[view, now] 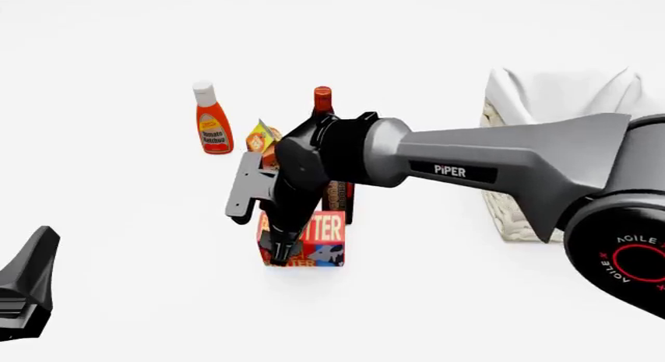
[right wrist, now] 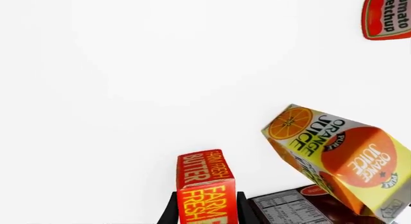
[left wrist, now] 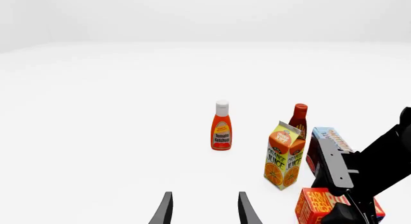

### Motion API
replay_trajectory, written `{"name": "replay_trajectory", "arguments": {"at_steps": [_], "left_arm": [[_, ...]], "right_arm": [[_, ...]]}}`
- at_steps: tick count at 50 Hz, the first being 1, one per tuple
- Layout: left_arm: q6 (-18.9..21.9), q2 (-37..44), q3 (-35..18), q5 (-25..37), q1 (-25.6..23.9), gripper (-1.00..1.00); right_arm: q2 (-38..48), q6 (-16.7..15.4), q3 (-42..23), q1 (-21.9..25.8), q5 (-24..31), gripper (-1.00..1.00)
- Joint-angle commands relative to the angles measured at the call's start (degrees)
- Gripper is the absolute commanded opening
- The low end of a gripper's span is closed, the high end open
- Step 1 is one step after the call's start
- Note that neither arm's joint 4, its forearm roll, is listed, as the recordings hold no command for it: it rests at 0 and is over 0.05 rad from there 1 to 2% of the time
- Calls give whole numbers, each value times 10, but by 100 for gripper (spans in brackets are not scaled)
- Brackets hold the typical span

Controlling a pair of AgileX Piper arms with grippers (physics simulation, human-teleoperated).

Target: Pick the butter and place it in the basket.

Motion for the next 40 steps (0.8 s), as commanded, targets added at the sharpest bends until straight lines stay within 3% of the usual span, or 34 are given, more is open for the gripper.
{"name": "replay_trajectory", "arguments": {"at_steps": [1, 40], "left_arm": [[0, 0, 0, 0, 0, 100], [0, 0, 0, 0, 0, 100]], "right_arm": [[-9, 6, 7, 14, 5, -100], [-119, 8, 63, 5, 2, -100]]}}
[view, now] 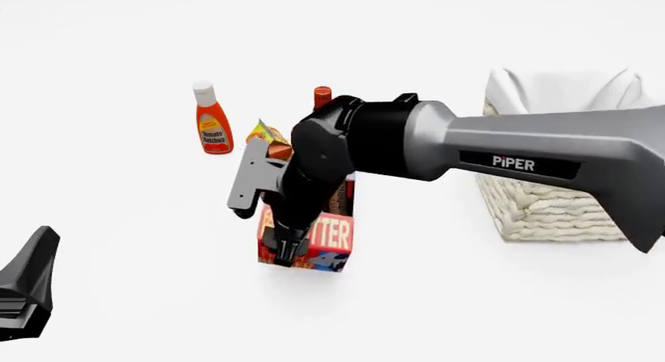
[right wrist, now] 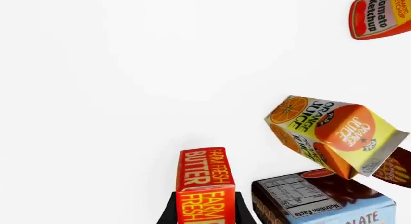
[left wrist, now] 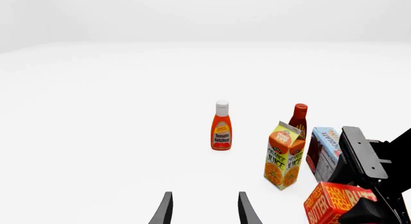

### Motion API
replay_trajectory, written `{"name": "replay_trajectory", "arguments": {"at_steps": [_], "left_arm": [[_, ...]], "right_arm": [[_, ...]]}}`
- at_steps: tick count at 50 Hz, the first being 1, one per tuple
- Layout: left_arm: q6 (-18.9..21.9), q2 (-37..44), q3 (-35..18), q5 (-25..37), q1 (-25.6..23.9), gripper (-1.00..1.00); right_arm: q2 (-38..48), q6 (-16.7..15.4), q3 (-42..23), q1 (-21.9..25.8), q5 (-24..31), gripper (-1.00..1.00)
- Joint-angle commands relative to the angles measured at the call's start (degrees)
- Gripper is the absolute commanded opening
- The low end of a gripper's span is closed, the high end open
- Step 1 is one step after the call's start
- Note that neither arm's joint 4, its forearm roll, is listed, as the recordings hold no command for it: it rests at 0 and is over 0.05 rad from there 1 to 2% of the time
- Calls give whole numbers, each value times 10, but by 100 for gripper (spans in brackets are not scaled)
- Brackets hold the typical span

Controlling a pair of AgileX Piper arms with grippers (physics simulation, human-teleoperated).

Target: Pick the butter and place it in the basket.

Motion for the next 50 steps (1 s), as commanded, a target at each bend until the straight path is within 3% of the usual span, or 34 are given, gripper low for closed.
{"name": "replay_trajectory", "arguments": {"at_steps": [1, 31, 50], "left_arm": [[0, 0, 0, 0, 0, 100], [0, 0, 0, 0, 0, 100], [0, 0, 0, 0, 0, 100]], "right_arm": [[-42, 13, 10, -4, -2, -100], [-123, 76, 34, -26, -17, -100], [-153, 100, 24, -51, -14, -100]]}}
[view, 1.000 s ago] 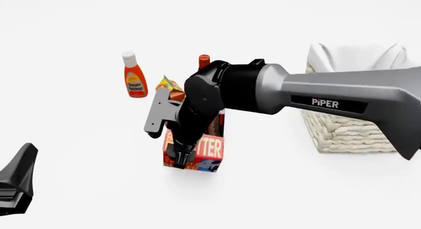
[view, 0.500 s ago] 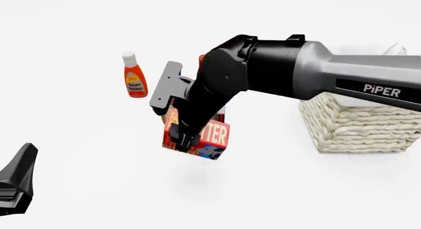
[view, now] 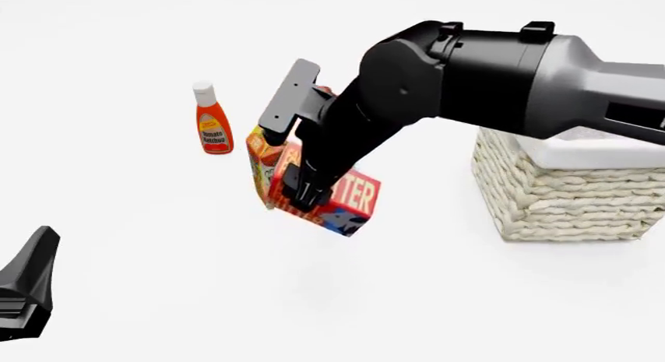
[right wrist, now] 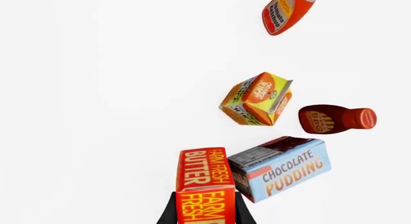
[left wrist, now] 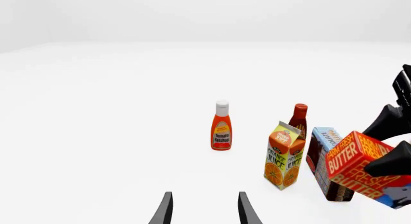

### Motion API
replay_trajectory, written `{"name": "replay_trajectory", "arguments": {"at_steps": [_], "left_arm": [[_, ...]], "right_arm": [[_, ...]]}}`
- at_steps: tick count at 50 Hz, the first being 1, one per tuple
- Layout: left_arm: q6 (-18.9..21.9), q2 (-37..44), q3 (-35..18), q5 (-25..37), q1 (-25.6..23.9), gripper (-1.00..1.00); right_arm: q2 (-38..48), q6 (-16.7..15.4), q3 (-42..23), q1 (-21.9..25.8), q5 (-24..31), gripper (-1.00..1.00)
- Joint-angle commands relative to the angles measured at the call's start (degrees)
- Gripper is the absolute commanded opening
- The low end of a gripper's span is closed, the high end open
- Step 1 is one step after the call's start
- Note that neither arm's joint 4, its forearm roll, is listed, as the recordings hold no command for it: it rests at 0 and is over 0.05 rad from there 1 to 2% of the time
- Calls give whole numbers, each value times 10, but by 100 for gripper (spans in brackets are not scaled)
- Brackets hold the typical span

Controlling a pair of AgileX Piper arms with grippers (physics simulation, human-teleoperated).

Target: Pick the butter and place it in the basket.

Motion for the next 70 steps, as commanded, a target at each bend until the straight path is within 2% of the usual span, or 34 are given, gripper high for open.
{"name": "replay_trajectory", "arguments": {"at_steps": [1, 25, 32, 51, 70], "left_arm": [[0, 0, 0, 0, 0, 100], [0, 0, 0, 0, 0, 100], [0, 0, 0, 0, 0, 100], [0, 0, 0, 0, 0, 100], [0, 0, 0, 0, 0, 100]], "right_arm": [[-25, 25, -5, -18, -8, -100], [-75, 51, -1, -65, -43, -100], [-90, 77, 7, -70, -59, -100], [-136, 86, 33, -106, -96, -100], [-169, 114, 62, -132, -140, -100]]}}
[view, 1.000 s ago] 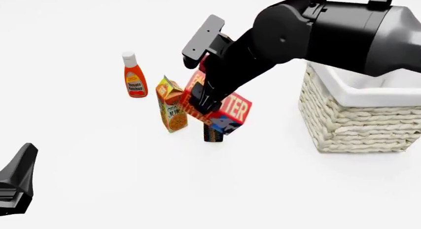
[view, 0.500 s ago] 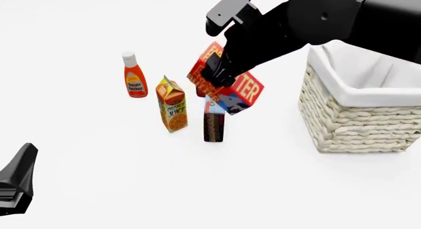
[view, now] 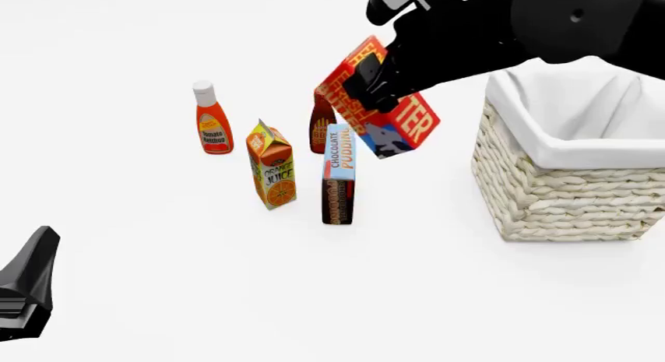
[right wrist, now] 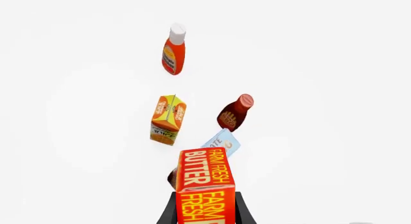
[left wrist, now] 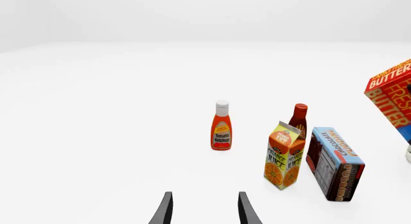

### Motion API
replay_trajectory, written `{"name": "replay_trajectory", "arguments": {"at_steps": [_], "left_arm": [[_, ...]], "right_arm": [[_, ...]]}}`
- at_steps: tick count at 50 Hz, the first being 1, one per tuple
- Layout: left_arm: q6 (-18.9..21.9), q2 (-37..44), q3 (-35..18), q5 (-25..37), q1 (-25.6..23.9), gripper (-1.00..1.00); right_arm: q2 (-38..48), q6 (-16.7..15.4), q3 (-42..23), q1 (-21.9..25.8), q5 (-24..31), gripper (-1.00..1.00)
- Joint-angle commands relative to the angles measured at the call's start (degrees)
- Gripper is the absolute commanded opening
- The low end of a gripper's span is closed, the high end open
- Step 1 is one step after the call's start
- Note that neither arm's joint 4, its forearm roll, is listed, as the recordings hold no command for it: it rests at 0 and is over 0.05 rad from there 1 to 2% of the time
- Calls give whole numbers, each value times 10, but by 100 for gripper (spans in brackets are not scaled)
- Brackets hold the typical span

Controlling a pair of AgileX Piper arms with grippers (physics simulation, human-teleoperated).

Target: Pick the butter and place it in the basket.

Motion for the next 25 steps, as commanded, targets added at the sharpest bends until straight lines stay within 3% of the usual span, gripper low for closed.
{"name": "replay_trajectory", "arguments": {"at_steps": [1, 15, 25], "left_arm": [[0, 0, 0, 0, 0, 100], [0, 0, 0, 0, 0, 100], [0, 0, 0, 0, 0, 100]], "right_arm": [[-27, 28, 12, -14, -30, -100], [-50, 35, 14, -38, -46, -100], [-72, 59, 27, -55, -70, -100]]}}
